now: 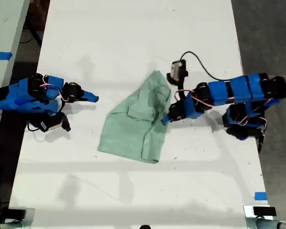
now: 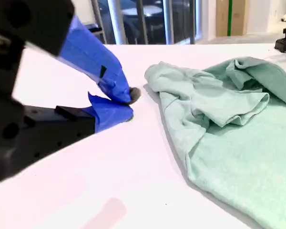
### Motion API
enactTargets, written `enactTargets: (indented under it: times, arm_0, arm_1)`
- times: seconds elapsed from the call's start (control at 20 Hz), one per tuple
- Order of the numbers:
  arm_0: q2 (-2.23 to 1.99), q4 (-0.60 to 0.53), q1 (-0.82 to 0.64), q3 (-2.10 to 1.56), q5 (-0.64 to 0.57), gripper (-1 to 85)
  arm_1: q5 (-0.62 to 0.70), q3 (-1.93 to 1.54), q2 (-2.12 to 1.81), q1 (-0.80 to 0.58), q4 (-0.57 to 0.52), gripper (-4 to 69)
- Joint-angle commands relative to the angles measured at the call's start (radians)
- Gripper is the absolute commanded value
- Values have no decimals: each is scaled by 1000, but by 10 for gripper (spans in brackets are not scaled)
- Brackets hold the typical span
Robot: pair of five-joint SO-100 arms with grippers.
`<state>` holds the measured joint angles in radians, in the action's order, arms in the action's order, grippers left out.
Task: Fold t shirt
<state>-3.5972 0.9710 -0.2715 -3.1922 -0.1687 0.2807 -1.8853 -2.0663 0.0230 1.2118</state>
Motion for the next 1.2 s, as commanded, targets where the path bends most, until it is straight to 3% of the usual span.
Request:
enactTargets:
  times: [0.0,0.2,0.4,0.55,0.7,1.15]
  arm_0:
    - [-8,6,-3,-2,6,0]
    - [-8,5,-5,-2,6,0]
    - [-8,5,-3,-2,6,0]
    - [-8,3,-3,-2,6,0]
    - [-8,-2,-12,-2,-2,0]
    - [-8,0,-18,-2,-6,0]
  arm_1:
    - [-18,-445,-531,-57,-83,19]
    - [6,-900,-1006,-112,-117,21]
    - [55,-1135,-1450,-166,46,19]
    - [55,-1198,-1442,-184,14,19]
    - [-9,-1213,-1442,-175,40,20]
    - [-38,-1216,-1442,-178,63,20]
